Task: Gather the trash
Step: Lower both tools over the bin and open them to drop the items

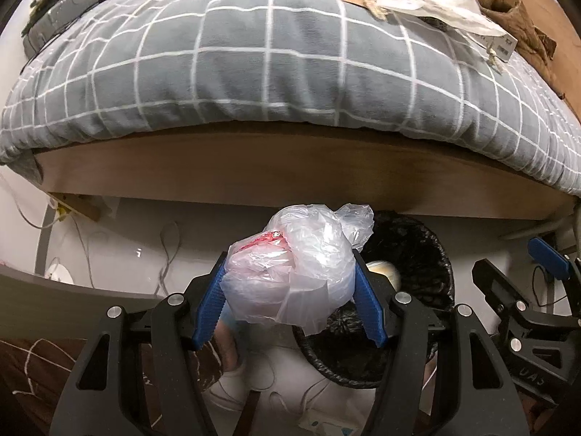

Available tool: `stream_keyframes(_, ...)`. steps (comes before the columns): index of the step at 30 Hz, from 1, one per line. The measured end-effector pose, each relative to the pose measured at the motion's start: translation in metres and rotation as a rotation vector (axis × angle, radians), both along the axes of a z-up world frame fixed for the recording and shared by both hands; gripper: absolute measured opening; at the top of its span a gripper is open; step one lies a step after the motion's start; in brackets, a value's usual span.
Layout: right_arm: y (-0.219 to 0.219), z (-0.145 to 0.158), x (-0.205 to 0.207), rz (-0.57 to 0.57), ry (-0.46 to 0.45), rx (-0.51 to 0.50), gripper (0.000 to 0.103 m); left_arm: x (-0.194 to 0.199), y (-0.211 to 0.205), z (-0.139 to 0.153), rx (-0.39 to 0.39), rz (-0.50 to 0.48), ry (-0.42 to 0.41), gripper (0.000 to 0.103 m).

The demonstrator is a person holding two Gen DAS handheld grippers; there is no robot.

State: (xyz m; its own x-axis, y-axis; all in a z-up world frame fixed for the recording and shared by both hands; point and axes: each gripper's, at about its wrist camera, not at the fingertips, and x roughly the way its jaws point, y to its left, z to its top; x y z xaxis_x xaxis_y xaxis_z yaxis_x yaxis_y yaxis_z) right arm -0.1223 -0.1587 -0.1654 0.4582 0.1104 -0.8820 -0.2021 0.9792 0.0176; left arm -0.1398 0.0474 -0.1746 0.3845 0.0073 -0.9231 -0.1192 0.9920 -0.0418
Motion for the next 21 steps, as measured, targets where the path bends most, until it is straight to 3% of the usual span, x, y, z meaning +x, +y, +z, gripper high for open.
stream_keyframes(21, -0.111, 0.006, -0.012, -0.151, -0.050, -0.022, 0.095, 0.006, -0.099, -0.019, -0.036, -0.183, 0.017, 0.062)
